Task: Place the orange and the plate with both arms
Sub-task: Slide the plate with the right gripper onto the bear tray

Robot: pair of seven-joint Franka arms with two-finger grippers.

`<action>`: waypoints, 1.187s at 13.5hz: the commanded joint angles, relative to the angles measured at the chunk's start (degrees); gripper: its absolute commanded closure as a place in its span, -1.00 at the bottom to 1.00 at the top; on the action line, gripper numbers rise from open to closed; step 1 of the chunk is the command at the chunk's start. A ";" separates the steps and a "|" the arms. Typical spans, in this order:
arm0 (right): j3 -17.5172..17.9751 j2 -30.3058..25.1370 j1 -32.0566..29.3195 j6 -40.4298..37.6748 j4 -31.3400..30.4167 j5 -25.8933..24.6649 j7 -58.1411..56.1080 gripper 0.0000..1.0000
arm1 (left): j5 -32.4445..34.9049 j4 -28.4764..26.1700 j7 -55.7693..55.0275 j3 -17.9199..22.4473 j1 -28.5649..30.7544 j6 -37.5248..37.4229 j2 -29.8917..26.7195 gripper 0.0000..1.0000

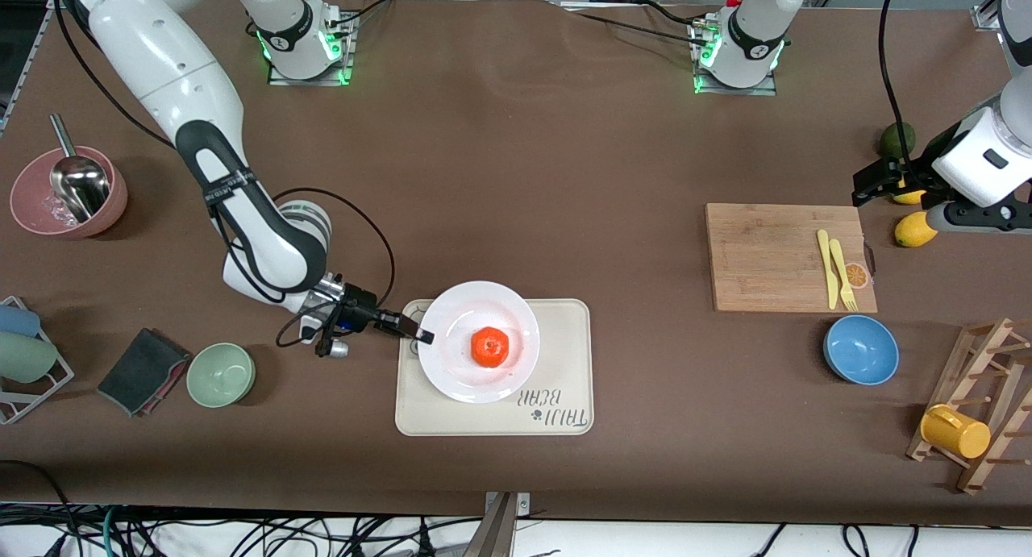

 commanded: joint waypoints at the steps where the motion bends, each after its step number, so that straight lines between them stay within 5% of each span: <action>1: 0.27 3.60 1.24 1.46 4.95 -2.52 1.57 1.00 | 1.76 0.55 0.06 -0.25 -0.12 -0.97 0.43 -1.00; 6: 0.09 4.48 1.24 1.46 4.96 -2.70 0.69 0.88 | 1.76 0.63 0.15 -0.25 -0.12 -1.32 0.52 -1.00; 10: -0.08 4.13 1.06 1.37 4.96 -2.70 0.69 0.09 | 1.76 0.63 0.15 -0.25 -0.12 -1.32 0.52 -1.00; 12: -0.61 2.91 0.89 1.20 4.96 -2.70 0.96 -0.88 | 1.76 0.55 0.15 -0.25 -0.12 -1.32 0.52 -1.00; 16: -4.46 -4.46 0.36 -5.45 1.81 -9.00 1.57 -1.00 | 1.76 0.55 0.15 -0.25 -0.12 -1.32 0.52 -1.00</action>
